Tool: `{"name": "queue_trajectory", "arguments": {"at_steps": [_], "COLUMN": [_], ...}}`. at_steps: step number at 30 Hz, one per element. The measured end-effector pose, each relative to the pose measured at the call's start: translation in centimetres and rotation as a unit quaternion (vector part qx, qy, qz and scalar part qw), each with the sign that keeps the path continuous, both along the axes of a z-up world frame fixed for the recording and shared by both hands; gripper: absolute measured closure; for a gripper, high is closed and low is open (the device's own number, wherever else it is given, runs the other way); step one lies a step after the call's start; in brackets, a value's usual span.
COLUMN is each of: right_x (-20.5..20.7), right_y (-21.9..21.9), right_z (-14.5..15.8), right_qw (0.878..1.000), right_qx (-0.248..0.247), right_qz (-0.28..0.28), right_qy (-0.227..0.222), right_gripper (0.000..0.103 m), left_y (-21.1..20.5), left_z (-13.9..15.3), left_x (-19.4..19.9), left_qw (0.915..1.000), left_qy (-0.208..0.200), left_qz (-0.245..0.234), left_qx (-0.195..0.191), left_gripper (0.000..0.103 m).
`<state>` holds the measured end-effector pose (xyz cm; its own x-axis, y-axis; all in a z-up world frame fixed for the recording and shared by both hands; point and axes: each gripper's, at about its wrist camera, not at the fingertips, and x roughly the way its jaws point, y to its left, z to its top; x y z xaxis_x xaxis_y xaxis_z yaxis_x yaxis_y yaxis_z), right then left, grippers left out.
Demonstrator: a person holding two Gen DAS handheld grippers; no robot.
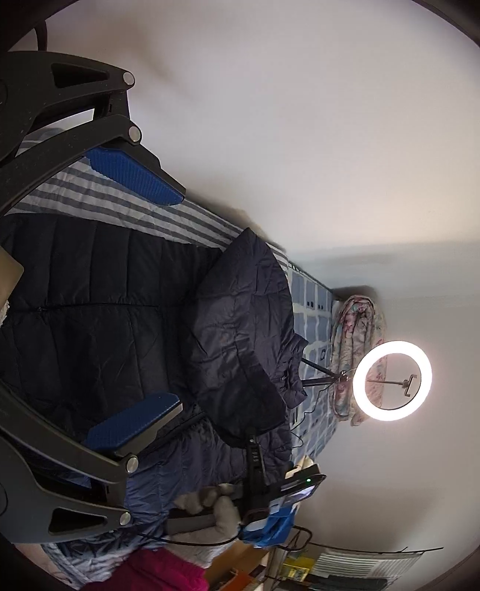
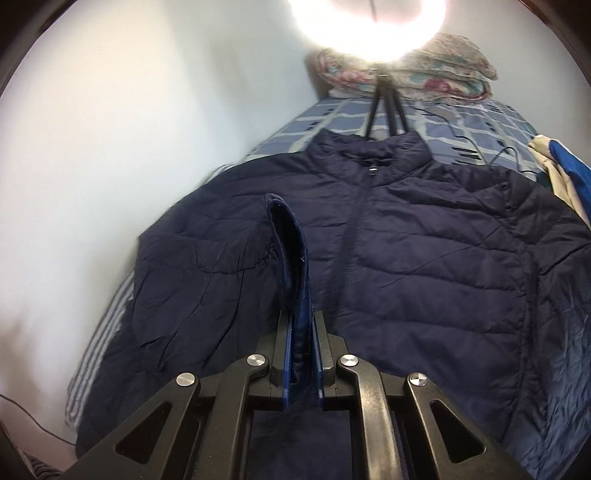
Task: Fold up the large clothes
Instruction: 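Carry the held sleeve across the jacket front with the right tool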
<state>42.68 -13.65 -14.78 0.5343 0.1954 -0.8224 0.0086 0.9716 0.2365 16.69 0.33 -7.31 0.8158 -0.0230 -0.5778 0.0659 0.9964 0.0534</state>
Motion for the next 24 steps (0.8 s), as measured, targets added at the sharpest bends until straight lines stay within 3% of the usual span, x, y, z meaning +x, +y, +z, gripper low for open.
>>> {"name": "queue_trajectory", "arguments": {"at_steps": [8, 14, 24], "right_x": [2.3, 2.9, 1.2], "right_y": [-6.3, -10.8, -12.5], "right_z": [-2.2, -4.4, -7.3], "right_qw": [0.998, 0.993, 0.986], "right_qx": [-0.027, -0.016, -0.002], "right_qz": [-0.057, -0.113, -0.159], "right_qy": [0.001, 0.014, 0.055], "right_gripper": [0.096, 0.096, 0.096], "left_y": [-0.1, -1.0, -1.9], "left_z": [0.3, 0.2, 0.4], "left_x": [0.7, 1.5, 1.5], "left_qw": [0.9999, 1.0000, 0.9998], "left_qy": [0.004, 0.008, 0.008], "left_qz": [0.006, -0.004, -0.015], "left_qx": [-0.007, -0.002, 0.004], "left_gripper": [0.000, 0.000, 0.000]}}
